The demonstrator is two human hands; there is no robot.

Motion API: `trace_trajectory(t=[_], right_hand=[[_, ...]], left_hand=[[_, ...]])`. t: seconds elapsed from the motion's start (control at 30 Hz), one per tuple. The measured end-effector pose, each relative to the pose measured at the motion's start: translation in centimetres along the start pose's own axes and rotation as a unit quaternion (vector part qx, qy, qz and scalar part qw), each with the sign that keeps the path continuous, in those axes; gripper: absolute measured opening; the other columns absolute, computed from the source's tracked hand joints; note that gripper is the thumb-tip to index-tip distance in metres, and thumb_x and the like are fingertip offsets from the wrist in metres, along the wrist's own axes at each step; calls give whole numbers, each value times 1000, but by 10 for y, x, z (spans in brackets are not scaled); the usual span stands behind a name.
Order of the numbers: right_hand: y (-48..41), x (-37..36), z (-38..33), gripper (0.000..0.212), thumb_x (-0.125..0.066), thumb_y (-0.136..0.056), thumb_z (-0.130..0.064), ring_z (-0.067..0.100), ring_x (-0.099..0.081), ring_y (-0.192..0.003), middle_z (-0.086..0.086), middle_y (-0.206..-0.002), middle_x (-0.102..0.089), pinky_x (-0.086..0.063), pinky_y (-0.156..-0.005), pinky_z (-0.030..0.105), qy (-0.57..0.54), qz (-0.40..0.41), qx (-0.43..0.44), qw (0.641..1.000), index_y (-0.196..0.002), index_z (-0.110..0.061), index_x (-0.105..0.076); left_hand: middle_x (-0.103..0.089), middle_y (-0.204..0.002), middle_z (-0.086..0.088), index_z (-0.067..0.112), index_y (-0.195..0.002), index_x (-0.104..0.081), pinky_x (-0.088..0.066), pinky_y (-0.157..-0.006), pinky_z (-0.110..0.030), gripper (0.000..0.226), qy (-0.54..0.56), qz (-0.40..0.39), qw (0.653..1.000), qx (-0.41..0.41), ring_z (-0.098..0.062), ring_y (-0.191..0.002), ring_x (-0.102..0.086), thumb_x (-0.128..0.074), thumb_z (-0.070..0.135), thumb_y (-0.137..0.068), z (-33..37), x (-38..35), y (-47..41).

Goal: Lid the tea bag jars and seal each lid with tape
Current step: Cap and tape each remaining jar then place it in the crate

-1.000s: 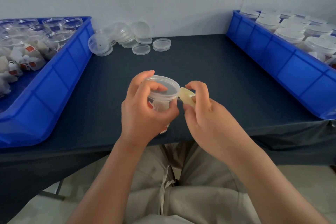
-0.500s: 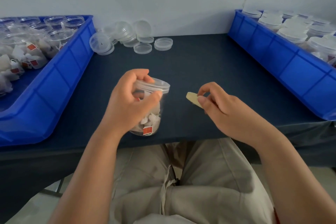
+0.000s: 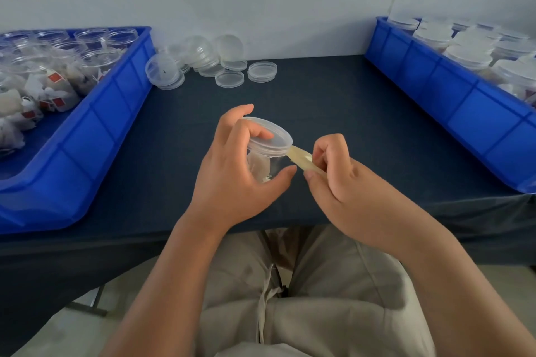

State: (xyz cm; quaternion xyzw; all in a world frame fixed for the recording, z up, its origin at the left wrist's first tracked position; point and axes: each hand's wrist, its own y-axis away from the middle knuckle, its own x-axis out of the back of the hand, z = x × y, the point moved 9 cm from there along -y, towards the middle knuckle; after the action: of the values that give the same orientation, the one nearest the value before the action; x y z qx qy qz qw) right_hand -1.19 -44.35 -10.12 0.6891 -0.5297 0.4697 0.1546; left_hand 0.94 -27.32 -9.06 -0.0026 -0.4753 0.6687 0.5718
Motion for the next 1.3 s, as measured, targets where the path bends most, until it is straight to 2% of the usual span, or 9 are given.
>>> trace_trajectory(t=[0.2, 0.4, 0.57, 0.7, 0.77, 0.87, 0.93, 1.13, 1.3], right_hand=[[2, 3, -13, 14, -41, -106, -35, 15, -34, -43, -8, -61, -41, -31, -42, 32, 75, 39, 21, 996, -105, -22, -36], [3, 4, -20, 18, -56, -106, -22, 8, -30, -45, -18, -64, -28, -17, -46, 20, 96, 58, 1, 994, -103, -19, -39], [3, -2, -20, 25, -57, -107, -23, 7, -35, -49, -19, -68, -31, -21, -46, 20, 91, 58, -12, 994, -105, -24, -32], [-1, -8, -5, 14, -46, -111, -32, 4, -55, -75, -18, -77, -47, -40, -57, 20, 22, 26, -31, 999, -122, -32, -37], [-4, -11, 2, 31, -44, -111, -35, -3, -56, -86, -20, -86, -52, -43, -65, 17, -20, -2, -48, 999, -141, -40, -37], [-6, -16, 7, 46, -45, -110, -37, -6, -53, -100, -25, -98, -54, -41, -75, 11, -51, -28, -58, 997, -153, -49, -37], [-7, -17, 5, 41, -49, -108, -35, -10, -53, -94, -27, -94, -53, -40, -74, 7, -41, -23, -44, 998, -147, -48, -44], [-6, -11, 4, 19, -55, -105, -33, -7, -56, -81, -29, -85, -53, -42, -70, 8, -43, 22, -30, 998, -115, -48, -51], [-8, -12, 2, 16, -58, -105, -39, 12, -61, -79, -12, -90, -61, -51, -56, 28, -43, 21, -15, 999, -107, -46, -44]], left_hand=[[-49, -152, -4, 13, -114, -61, -58, -82, -36, 55, -17, 28, 999, -8, -16, -134, -53, -90, 41, -77, 2, -1, 1], [-54, -147, -4, 13, -110, -64, -55, -81, -31, 48, -27, 50, 998, -8, -13, -131, -55, -87, 43, -79, 4, 1, 1], [-57, -143, -1, 15, -105, -65, -49, -77, -25, 45, -52, 57, 997, 4, -10, -124, -57, -90, 40, -77, 2, -1, -1], [-56, -141, 3, 22, -109, -58, -52, -77, -24, 44, -21, 66, 997, 32, 2, -119, -51, -81, 44, -79, -6, 5, -2], [-56, -140, 4, 21, -112, -57, -58, -83, -33, 44, 19, 73, 996, 49, 0, -125, -52, -77, 45, -81, -14, 10, -1], [-58, -137, 5, 20, -112, -58, -51, -86, -16, 49, 60, 77, 992, 73, -7, -128, -54, -77, 53, -82, -24, 13, -1], [-60, -134, 8, 22, -112, -58, -48, -85, -11, 51, 74, 86, 989, 95, -6, -127, -55, -76, 58, -82, -29, 15, -2], [-59, -135, 20, 31, -117, -56, -60, -95, -42, 45, 80, 71, 988, 111, -4, -131, -55, -74, 59, -87, -44, 18, 1], [-46, -159, 4, 26, -123, -57, -39, -95, -1, 42, 65, 64, 995, 47, 7, -138, -44, -69, 55, -95, -34, 17, 3]])
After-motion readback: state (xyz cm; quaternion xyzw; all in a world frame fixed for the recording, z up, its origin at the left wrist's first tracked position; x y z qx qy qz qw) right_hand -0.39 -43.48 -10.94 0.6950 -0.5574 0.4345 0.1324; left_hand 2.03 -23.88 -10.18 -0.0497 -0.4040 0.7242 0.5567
